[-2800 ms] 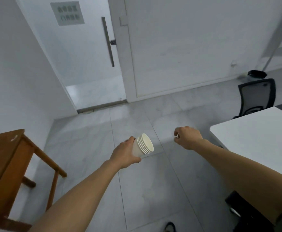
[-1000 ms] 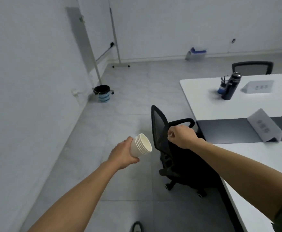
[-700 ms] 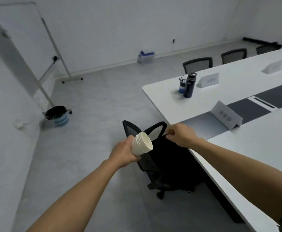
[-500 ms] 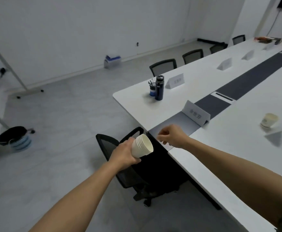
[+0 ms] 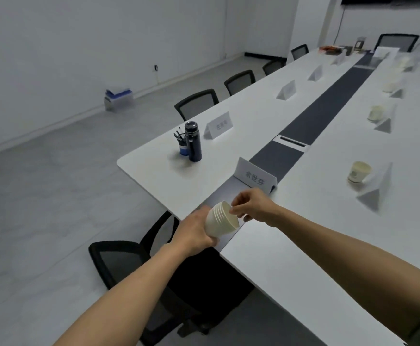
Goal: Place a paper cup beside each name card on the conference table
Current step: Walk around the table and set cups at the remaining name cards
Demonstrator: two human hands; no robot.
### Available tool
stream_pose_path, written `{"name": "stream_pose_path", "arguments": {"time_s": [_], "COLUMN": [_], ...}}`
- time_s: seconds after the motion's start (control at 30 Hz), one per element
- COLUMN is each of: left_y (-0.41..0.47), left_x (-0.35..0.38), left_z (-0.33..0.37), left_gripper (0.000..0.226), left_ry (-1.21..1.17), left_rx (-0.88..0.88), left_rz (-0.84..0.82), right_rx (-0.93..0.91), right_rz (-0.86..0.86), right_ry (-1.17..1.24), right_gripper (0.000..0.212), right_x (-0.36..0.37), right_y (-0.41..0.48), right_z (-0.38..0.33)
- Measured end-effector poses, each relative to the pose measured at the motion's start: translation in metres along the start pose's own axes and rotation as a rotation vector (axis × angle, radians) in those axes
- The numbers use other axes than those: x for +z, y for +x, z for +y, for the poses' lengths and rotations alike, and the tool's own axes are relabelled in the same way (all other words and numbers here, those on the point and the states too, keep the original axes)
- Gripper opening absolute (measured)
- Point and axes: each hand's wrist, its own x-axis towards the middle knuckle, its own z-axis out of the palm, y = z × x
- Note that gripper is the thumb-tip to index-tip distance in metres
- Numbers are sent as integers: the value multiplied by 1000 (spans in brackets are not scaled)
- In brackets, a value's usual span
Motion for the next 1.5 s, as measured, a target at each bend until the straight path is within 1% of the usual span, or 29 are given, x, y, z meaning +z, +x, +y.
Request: {"name": "stream_pose_path", "arguments": {"time_s": [0.13,0.37,0.5,0.6,0.73,0.9,0.93,1.03,1.13,1.27,1.33,1.47,1.5], "left_y": [32,83,115,136,160,192,208,215,240,259,260,263,264], "left_x": [-2,-10,-18,-19,-12,-5,0,6,24,48,55,70,72], "left_z": [3,-3,-10,-16,-21,-20,-19,-15,-12,-21,-25,-34,-36], "left_gripper": [57,59,55,55,57,58,58,59,60,63,64,64,64], "left_ry": [15,-45,-64,-54,-65,-73,-73,-66,-61,-67,-61,-40,-37], "left_rx": [21,79,126,127,108,62,36,22,-17,-84,-113,-175,-186], "left_rz": [-60,-105,-122,-132,-153,-159,-161,-185,-212,-254,-280,-319,-326], "right_rx": [56,51,51,73,130,179,210,252,367,522,569,628,642], "right_rz": [2,11,53,100,168,390,434,575,632,659,667,653,644], "right_ry": [41,34,14,56,80,193,192,180,188,226,247,276,278], "right_gripper": [8,4,6,3,5,6,6,8,11,15,15,5,5], "right_x": [-15,-36,-48,-59,-87,-159,-178,-203,-221,-220,-217,-209,-206], "right_y": [21,51,70,81,94,136,158,190,238,285,298,318,320], "right_z": [10,4,-6,-2,1,0,4,21,57,110,130,156,160]}}
